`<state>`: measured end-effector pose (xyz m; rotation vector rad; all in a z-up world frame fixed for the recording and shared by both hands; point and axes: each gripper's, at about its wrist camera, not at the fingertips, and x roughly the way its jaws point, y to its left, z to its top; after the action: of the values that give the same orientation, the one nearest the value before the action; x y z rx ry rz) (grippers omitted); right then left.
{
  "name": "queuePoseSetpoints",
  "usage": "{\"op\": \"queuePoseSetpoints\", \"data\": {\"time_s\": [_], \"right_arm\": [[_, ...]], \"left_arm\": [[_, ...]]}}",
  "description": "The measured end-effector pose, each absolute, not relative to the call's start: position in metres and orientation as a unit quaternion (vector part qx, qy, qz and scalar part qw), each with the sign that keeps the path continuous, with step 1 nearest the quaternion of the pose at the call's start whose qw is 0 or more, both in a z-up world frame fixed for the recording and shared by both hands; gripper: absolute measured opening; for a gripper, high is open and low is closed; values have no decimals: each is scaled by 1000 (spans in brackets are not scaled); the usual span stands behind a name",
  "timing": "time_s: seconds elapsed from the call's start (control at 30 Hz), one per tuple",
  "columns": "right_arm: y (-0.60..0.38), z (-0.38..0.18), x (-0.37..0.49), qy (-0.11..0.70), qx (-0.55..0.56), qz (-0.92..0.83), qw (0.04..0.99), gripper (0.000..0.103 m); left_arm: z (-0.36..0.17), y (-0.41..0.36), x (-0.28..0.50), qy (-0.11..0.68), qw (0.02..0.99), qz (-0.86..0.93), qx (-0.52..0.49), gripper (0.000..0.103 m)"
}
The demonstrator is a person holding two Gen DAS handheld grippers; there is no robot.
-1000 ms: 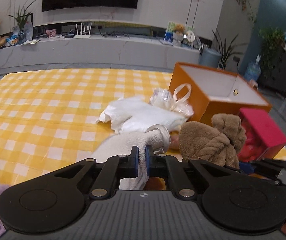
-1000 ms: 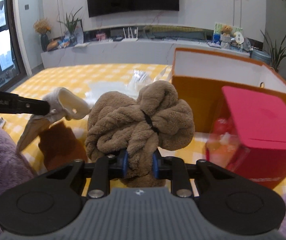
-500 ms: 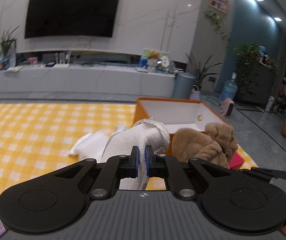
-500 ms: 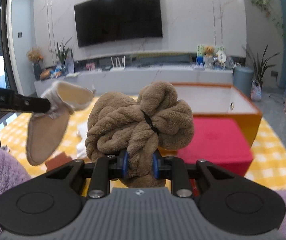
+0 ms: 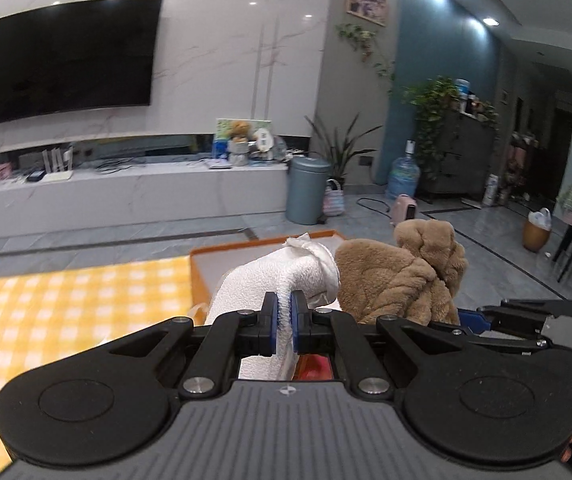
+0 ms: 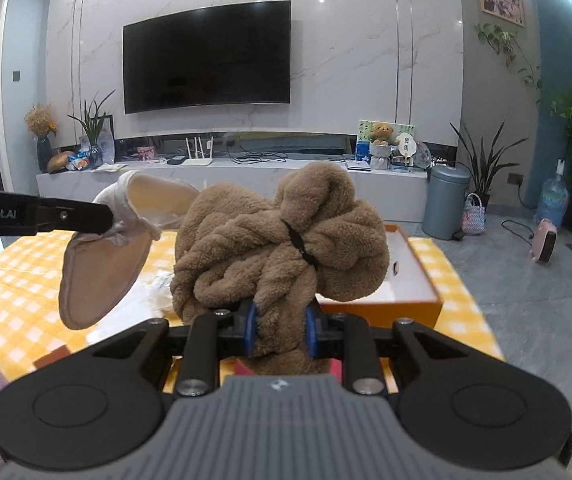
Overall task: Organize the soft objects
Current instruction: 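Carry the towel and pad over the orange box and open the left gripper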
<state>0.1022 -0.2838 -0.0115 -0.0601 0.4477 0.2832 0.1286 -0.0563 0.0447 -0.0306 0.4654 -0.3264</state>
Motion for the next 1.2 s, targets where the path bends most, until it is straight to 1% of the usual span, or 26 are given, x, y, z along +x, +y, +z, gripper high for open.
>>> {"op": "queuePoseSetpoints", "data": {"time_s": [0.27,0.5,0.9,1.2], "right_arm": [[-298,8,167,230,-81,119,962,23],[-308,7,229,253,-112,95,956,23],[-311,-41,335,341,-141,60,927,23],[-308,-74,363,381,-165,44,908,24]], "left_arm": [[48,-84,172,208,961,-183,21,7],[39,-104,208,212,957,-191,45,7],[2,-116,259,255,945,-196,59,7],[-18,-127,279,275,938,-200,74,7]]}}
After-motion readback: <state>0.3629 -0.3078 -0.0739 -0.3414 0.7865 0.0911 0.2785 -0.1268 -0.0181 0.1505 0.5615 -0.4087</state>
